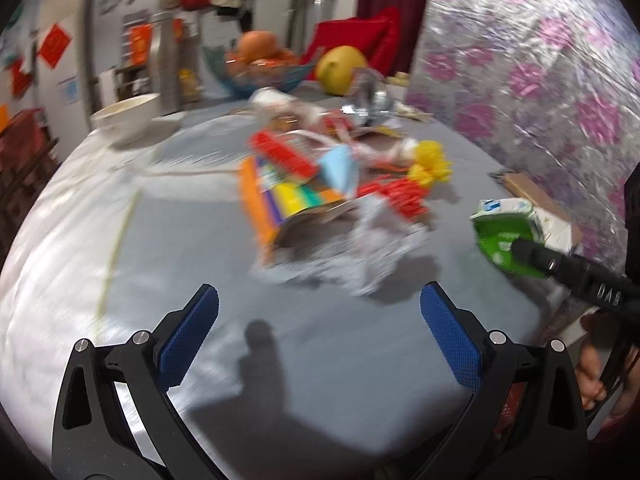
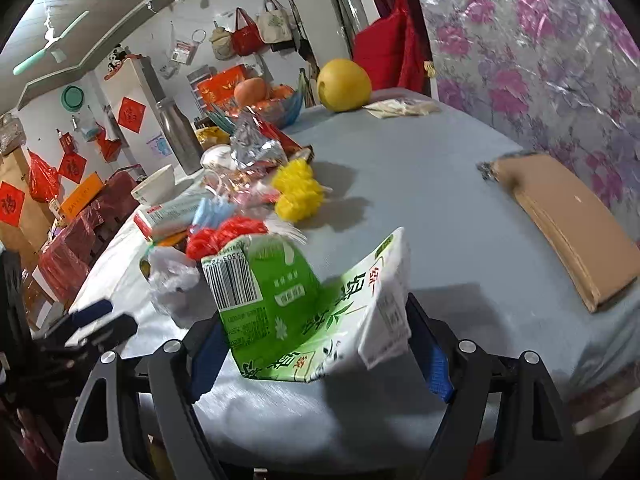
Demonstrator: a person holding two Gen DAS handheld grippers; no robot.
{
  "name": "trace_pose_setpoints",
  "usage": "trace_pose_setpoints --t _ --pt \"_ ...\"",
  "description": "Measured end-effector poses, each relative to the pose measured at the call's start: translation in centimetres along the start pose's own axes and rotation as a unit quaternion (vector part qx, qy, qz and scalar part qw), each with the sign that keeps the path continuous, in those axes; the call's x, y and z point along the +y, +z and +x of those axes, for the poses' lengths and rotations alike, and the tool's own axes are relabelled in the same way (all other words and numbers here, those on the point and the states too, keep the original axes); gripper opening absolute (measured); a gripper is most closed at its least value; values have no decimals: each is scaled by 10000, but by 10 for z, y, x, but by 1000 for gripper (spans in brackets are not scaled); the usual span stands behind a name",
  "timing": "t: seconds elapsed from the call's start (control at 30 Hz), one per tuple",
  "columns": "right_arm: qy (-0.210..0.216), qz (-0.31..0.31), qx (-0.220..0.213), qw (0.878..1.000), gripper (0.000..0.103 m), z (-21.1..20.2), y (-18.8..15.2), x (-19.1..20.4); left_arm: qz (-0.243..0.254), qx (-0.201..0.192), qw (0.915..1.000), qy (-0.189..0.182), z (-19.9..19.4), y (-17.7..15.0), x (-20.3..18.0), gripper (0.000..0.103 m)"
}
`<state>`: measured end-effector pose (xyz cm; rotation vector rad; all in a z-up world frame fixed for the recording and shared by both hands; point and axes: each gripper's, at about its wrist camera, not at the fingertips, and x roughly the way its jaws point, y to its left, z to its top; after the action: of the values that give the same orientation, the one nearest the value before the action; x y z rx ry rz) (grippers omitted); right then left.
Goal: Collect trash
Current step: 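Grasp the crumpled white plastic bag with the left gripper while the right gripper holds the carton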
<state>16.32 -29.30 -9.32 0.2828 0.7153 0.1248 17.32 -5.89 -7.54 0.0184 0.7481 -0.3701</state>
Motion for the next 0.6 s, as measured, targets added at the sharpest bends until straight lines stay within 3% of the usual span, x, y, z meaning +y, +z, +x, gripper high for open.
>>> trace_pose_setpoints --t 0.07,0.2,0.33,0.47,0.53,0.6 --pt "12 84 32 10000 80 1 -2 -7 108 115 9998 -86 16 9 -10 97" --pt "130 278 97 9995 81 3 -4 -14 -24 382 9992 98 41 26 -7 97" --pt "136 224 93 9996 81 4 -4 -14 -232 236 9988 368 30 27 24 93" --pt "152 188 55 9997 82 4 -6 -12 -106 202 9934 1124 9 14 56 93" --pt "165 201 38 9997 82 5 -6 -11 -228 240 9936 1083 1 10 66 93" --pt "207 219 36 9995 85 5 -6 -11 -305 206 9964 760 -4 9 66 93"
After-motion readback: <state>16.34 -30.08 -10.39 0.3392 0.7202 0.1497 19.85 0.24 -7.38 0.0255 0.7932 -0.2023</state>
